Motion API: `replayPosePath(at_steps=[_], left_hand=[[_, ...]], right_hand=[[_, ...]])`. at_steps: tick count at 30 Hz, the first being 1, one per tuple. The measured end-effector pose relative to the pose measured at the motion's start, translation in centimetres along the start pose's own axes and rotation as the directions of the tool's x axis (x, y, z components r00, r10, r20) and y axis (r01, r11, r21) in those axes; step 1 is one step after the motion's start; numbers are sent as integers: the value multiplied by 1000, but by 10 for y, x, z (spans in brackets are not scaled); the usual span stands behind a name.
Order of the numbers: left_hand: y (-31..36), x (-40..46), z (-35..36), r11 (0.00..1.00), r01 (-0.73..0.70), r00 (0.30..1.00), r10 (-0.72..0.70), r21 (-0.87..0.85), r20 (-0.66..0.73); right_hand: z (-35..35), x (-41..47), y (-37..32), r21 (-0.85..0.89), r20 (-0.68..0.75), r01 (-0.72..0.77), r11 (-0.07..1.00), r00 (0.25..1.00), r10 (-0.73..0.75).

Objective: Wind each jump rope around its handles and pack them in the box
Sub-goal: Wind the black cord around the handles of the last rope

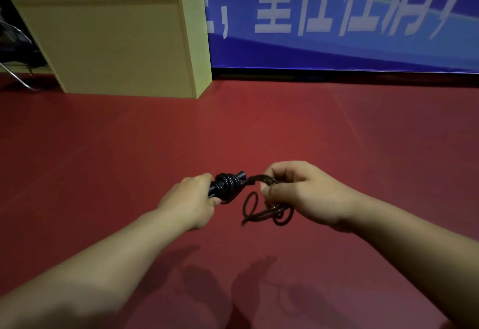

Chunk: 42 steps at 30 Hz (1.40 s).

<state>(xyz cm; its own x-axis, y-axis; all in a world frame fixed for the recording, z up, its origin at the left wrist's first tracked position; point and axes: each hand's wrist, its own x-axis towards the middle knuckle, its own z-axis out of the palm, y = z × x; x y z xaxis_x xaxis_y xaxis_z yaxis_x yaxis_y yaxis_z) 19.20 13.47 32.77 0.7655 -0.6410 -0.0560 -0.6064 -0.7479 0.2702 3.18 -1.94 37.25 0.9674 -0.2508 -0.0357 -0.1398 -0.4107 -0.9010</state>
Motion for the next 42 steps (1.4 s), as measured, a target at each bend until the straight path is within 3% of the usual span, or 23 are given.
replayPosePath(at_steps=[8, 14, 21, 28, 32, 37, 42], left_hand=[[14, -7, 0, 978, -181, 963, 155, 105, 218], [27, -16, -6, 913, -398, 821, 398, -90, 408], [37, -27, -23, 812, -396, 702, 569, -429, 428], [36, -34, -27, 761, -363, 631, 625, -537, 459], [37, -38, -29, 679, -297, 590, 683, -671, 431], [36, -37, -32, 546, -228, 641, 707, -806, 298], [38, -33, -36, 468, -210, 807, 579, -858, 119]], right_hand=[[-10, -1, 1, 61, -36, -9, 998, 999, 12], [-21, 11, 12, -19, -181, 26, 999, 983, -29], [-31, 18, 20, -166, -315, 21, 986, 946, -73], [-35, 20, 28, -71, -331, -79, 994, 942, 51], [-32, 20, 36, 54, -289, -76, 996, 953, 88], [-31, 19, 42, 158, -222, -66, 985, 970, 100], [-24, 23, 47, 29, -228, -44, 999, 972, 50]])
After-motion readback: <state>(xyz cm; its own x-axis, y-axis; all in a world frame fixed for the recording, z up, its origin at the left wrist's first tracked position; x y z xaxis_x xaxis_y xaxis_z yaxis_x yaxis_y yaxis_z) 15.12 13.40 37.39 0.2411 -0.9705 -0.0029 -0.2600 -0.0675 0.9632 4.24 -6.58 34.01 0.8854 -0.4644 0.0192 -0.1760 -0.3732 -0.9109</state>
